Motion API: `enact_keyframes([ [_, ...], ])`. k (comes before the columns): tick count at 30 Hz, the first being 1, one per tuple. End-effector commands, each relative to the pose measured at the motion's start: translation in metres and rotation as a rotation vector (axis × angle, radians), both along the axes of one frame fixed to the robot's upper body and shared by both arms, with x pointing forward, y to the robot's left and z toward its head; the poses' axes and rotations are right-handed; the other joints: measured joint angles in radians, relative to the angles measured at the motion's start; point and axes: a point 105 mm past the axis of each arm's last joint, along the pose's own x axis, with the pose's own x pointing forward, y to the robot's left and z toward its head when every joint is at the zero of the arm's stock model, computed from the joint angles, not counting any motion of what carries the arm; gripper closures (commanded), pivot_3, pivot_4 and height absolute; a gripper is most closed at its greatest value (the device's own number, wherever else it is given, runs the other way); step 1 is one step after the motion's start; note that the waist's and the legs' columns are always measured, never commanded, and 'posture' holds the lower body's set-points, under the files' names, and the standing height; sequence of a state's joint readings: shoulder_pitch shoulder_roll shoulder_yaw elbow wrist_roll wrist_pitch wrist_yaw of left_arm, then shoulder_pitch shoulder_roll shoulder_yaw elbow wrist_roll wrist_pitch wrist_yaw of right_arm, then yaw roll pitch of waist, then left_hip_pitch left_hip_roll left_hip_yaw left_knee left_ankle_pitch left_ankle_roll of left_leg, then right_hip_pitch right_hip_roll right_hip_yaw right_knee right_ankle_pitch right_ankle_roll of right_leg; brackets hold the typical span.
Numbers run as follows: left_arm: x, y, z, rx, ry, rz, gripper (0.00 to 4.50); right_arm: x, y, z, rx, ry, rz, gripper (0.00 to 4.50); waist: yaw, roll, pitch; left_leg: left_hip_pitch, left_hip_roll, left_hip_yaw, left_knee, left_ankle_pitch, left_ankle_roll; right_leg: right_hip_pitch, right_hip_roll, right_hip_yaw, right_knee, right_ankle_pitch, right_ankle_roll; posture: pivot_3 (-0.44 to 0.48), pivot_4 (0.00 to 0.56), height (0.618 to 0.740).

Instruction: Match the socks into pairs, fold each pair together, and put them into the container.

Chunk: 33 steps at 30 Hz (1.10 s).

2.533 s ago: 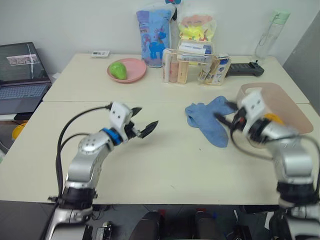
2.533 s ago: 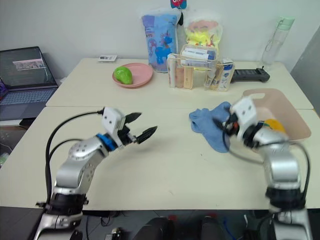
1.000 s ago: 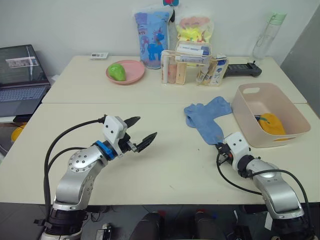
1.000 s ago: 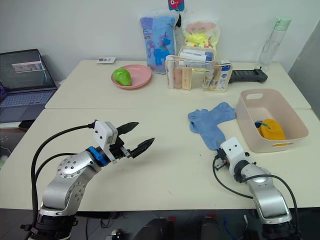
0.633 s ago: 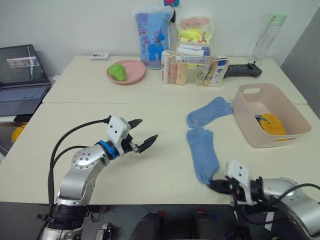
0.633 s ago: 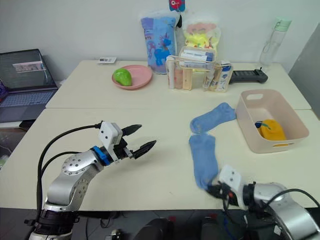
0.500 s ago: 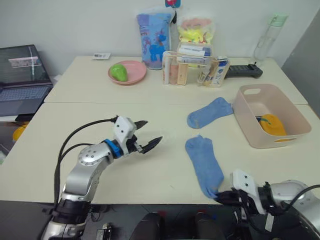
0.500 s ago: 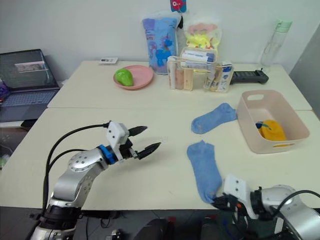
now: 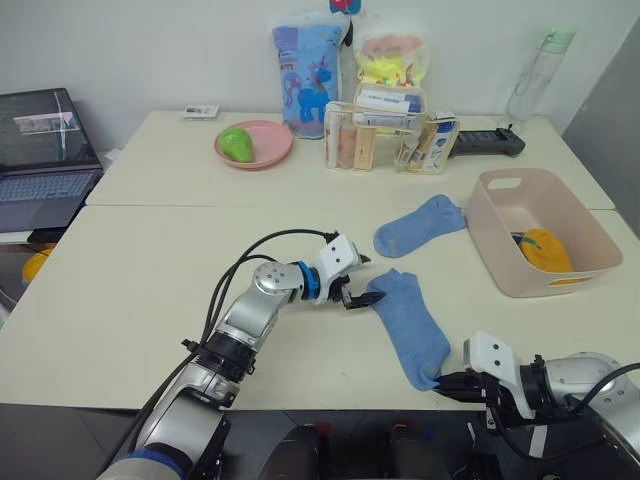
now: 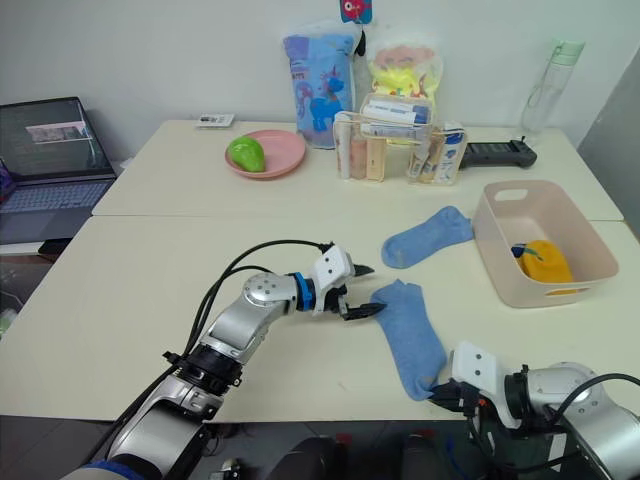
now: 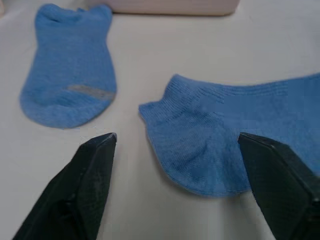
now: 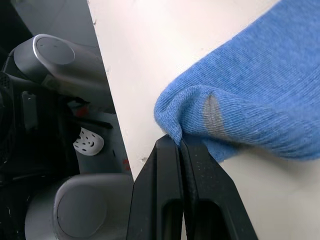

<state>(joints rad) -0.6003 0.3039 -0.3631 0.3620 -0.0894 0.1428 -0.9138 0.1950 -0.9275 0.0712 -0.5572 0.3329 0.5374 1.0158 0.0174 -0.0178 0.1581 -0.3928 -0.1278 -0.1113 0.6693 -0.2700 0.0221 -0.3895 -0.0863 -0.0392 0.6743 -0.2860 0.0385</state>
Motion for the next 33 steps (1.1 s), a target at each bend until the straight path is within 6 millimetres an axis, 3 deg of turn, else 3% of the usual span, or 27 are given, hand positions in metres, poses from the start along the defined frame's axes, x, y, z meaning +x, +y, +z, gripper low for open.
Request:
enact_keyframes([
  [1, 0.003, -0.005, 0.001, 0.01, -0.023, -0.021, 1.79, -0.001, 0.007, 0.008, 0.023, -0.034, 0.006, 4.5, 0.003, 0.0, 0.0, 0.0, 0.0, 0.0, 0.001, 0.0, 0.0, 0.0, 0.0, 0.0, 0.0, 0.0, 0.0, 0.0, 0.15, 0.74],
  [9, 0.001, -0.005, -0.001, -0.016, -0.006, -0.03, 4.4, 0.0, 0.008, 0.011, 0.029, -0.041, -0.006, 4.5, 0.007, 0.0, 0.0, -0.001, 0.0, 0.0, 0.002, 0.0, 0.0, 0.0, 0.0, 0.0, 0.0, 0.0, 0.0, 0.0, 0.15, 0.74],
  [17, 0.001, 0.0, 0.006, -0.068, -0.013, 0.009, 4.47, 0.023, -0.001, 0.017, 0.026, -0.12, -0.071, 4.5, 0.006, 0.0, 0.0, -0.001, 0.0, -0.001, 0.002, 0.0, 0.0, 0.0, 0.0, 0.0, 0.0, 0.0, 0.0, 0.0, 0.15, 0.74],
  [20, -0.004, 0.025, 0.019, -0.166, -0.004, 0.11, 4.47, 0.068, -0.012, 0.032, 0.008, -0.328, -0.221, 4.5, -0.002, 0.0, 0.0, 0.0, 0.0, 0.0, 0.002, 0.0, 0.0, 0.0, 0.0, 0.001, 0.001, 0.0, 0.0, 0.0, 0.15, 0.74],
  [22, -0.018, 0.045, 0.027, -0.234, 0.012, 0.15, 4.47, 0.095, -0.012, 0.043, 0.045, -0.434, -0.333, 4.5, -0.012, 0.0, 0.0, 0.0, 0.0, 0.0, 0.002, 0.0, 0.0, -0.001, 0.0, 0.001, 0.002, 0.0, 0.0, 0.0, 0.15, 0.74],
  [25, -0.037, 0.069, 0.036, -0.28, 0.038, 0.22, 4.47, 0.118, -0.007, 0.045, 0.016, -0.522, -0.389, 4.5, -0.023, 0.0, 0.0, 0.001, 0.001, 0.001, -0.001, 0.0, -0.001, -0.003, 0.0, 0.003, 0.004, -0.001, -0.001, 0.0, 0.15, 0.74],
  [30, -0.063, 0.08, 0.042, -0.321, 0.086, 0.292, 4.47, 0.137, 0.017, 0.039, 0.034, -0.53, -0.368, 4.5, -0.005, 0.001, 0.0, 0.001, 0.0, 0.001, -0.003, 0.001, -0.002, -0.003, 0.0, 0.003, 0.003, -0.001, -0.001, 0.0, 0.15, 0.74],
  [33, -0.085, 0.078, 0.043, -0.379, 0.092, 0.377, 4.47, 0.161, 0.053, 0.042, 0.086, -0.556, -0.337, 4.5, -0.011, 0.001, 0.0, 0.001, -0.001, 0.001, -0.002, 0.001, -0.001, -0.002, 0.0, 0.004, 0.003, -0.001, -0.001, 0.0, 0.15, 0.74],
])
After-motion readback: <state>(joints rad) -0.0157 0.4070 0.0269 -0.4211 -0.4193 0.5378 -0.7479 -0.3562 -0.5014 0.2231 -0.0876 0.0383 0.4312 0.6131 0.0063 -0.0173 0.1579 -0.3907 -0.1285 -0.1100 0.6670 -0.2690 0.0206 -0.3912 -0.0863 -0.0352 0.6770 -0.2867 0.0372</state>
